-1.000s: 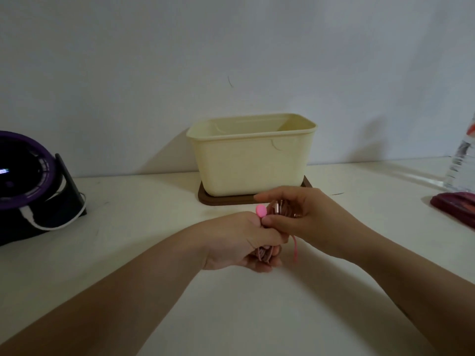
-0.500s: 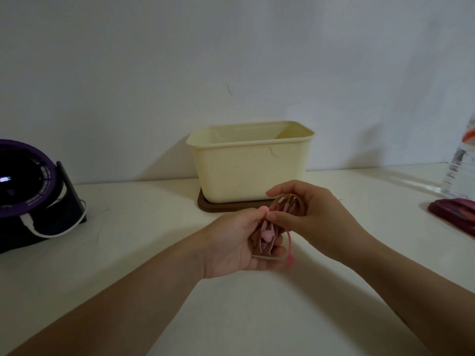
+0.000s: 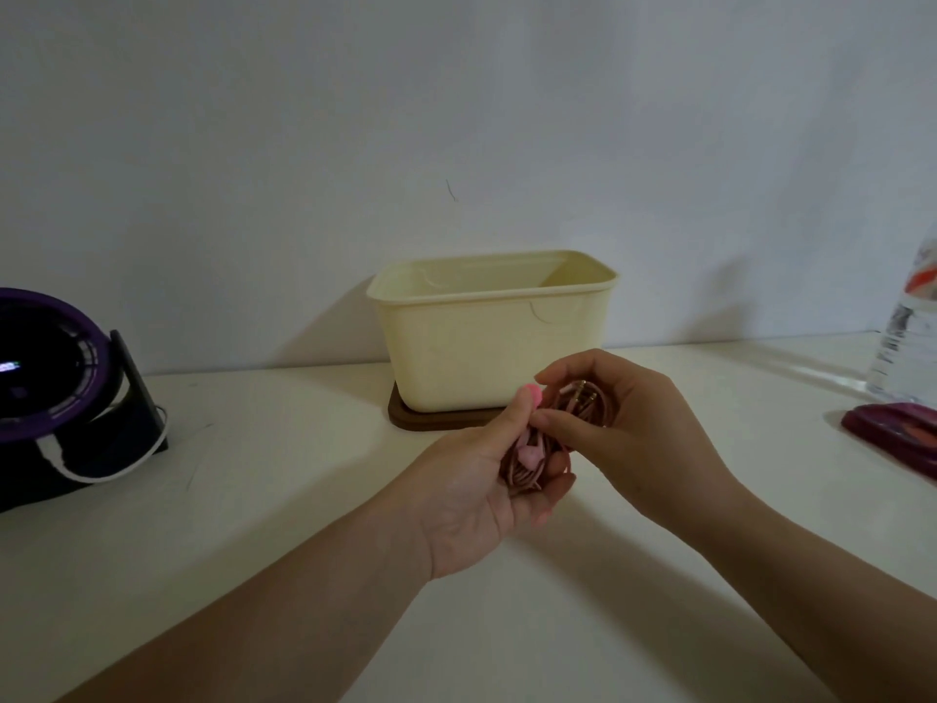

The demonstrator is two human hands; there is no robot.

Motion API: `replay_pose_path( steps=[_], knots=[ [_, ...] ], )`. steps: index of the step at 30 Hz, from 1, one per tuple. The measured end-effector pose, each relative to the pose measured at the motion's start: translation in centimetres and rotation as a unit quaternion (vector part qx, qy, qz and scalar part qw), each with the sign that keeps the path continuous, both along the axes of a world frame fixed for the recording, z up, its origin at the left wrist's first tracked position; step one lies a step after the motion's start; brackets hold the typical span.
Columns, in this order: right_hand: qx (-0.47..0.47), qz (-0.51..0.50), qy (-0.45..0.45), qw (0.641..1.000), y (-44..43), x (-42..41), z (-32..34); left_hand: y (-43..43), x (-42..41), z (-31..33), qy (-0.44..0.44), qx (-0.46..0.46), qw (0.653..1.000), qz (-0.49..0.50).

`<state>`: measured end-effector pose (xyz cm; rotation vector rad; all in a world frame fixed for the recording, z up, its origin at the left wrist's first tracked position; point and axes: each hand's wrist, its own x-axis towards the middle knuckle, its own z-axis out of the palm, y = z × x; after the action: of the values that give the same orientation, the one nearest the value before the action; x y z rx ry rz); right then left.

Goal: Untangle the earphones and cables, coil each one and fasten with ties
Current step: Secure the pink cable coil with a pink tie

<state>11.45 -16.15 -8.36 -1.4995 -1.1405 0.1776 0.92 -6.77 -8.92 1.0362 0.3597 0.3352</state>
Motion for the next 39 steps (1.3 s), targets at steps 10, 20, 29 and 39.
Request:
replay_pose_path(
  steps=[10, 20, 29, 39],
  knots=[
    [0.045, -0.038, -0.034, 0.998, -0.2, -0.9, 0.0, -0.4, 0.0, 0.5, -0.023, -0.018, 0.998, 0.049],
    [-0.003, 0.083, 0.077, 0.994, -0.2, -0.5, 0.2, 0.4, 0.0, 0.9, -0.098, 0.002, 0.988, 0.121],
    [-0.146, 0.282, 0.235, 0.919, -0.3, 2.7, -0.9, 0.4, -0.3, 2.3, -0.119, 0.053, 0.988, 0.087],
    [-0.211, 0.266, 0.226, 0.913, -1.5, 4.4, 0.3, 0.1, -1.3, 1.4, 0.031, 0.277, 0.955, -0.106]
  ],
)
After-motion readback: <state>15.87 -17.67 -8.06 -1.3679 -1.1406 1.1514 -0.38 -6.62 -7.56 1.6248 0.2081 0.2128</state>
